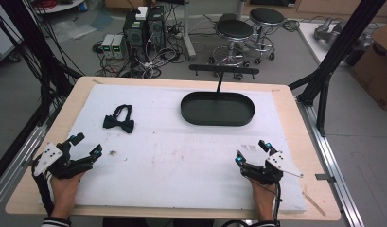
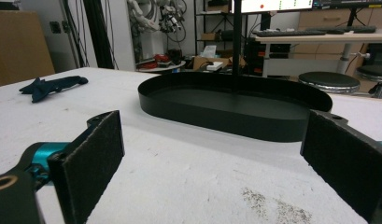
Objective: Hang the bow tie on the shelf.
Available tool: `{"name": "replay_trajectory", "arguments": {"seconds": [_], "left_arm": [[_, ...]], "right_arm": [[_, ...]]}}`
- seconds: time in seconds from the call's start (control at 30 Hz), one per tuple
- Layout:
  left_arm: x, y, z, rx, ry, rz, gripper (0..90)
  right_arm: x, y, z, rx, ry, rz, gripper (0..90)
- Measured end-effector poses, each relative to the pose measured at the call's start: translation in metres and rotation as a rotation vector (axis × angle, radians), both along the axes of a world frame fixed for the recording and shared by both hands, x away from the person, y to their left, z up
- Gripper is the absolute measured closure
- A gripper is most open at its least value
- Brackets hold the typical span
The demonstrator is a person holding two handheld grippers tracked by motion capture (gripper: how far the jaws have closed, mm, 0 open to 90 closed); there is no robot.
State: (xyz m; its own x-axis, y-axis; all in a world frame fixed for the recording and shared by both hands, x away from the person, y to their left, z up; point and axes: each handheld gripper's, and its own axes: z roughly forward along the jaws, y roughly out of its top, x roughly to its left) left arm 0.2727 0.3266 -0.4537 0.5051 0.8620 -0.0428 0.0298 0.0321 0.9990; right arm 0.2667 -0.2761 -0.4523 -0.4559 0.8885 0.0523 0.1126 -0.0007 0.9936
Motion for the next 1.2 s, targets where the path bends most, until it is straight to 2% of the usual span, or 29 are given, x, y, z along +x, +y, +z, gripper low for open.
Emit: {"name": "replay_trajectory", "arguments": {"seconds": [0.33,0.57,0.7,0.73,0.8,1.1,1.2], "left_arm": [[0.001,0.000,0.000,0.007,0.005,-0.006,15.0],[0.002,0.002,0.001,-0.012,0.023,-0.002,15.0],[0.004,0.002,0.001,-0.013,0.040,-0.002,15.0],[0.005,0.001,0.002,-0.003,0.062,-0.002,14.9],[0.007,0.000,0.002,0.004,0.074,0.000,14.8],[0.009,0.002,0.005,-0.006,0.098,0.010,14.7],[0.011,0.003,0.011,0.011,0.108,0.016,14.7]], "right_arm": [[0.000,0.000,0.000,0.004,0.005,0.000,5.2],[-0.001,0.000,0.000,0.002,0.001,0.001,5.2],[0.000,0.000,0.000,0.007,0.001,-0.002,5.2],[0.000,0.000,0.000,0.007,0.002,-0.001,5.2],[0.000,0.000,0.000,0.007,0.001,-0.002,5.2],[0.000,0.000,0.000,0.008,0.002,-0.003,5.2],[0.000,0.000,0.000,0.008,0.002,-0.003,5.2]]}}
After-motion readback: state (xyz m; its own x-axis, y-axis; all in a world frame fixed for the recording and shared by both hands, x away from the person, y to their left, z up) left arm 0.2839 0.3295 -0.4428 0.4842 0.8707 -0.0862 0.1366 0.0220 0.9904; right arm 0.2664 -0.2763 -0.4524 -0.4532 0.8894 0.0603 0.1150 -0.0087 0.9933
